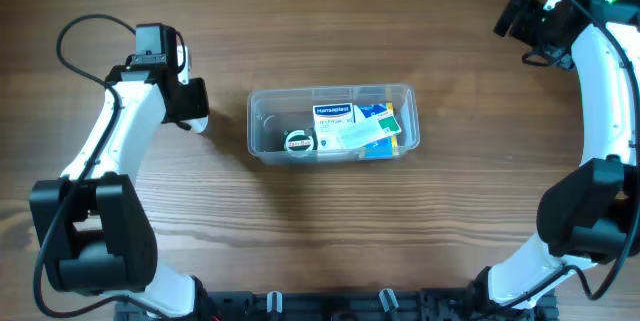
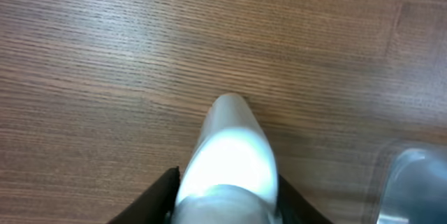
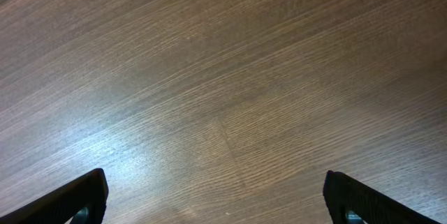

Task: Pack container
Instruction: 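Release the box and move the left gripper to the spray bottle, then grasp the white spray bottle and lower it into the container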

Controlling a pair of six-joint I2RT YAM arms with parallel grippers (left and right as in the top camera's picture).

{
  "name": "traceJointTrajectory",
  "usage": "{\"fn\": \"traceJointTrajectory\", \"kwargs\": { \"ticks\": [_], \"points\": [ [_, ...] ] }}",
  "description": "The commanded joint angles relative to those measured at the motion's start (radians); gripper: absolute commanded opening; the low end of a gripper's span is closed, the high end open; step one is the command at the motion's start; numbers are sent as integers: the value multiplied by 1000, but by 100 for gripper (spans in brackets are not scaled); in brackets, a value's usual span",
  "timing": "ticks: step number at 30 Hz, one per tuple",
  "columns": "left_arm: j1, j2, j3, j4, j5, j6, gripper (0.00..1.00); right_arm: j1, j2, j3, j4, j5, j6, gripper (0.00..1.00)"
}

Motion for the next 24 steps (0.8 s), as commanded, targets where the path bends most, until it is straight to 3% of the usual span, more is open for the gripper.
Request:
{"fn": "traceJointTrajectory", "kwargs": {
  "ticks": [1, 12, 15, 19, 24],
  "points": [
    [6, 5, -9, 13, -10, 0, 31, 3, -26, 17, 2, -5, 8, 100],
    [6, -72, -8, 10, -10, 1, 26, 3, -26, 17, 2, -5, 8, 100],
    [1, -157, -8, 10, -9, 1, 6, 3, -26, 17, 2, -5, 8, 100],
    [-14, -302, -8, 10, -5, 1, 17, 3, -26, 17, 2, -5, 8, 100],
    [-96, -478, -8, 9, 41, 1, 17, 3, -26, 17, 2, -5, 8, 100]
  ]
}}
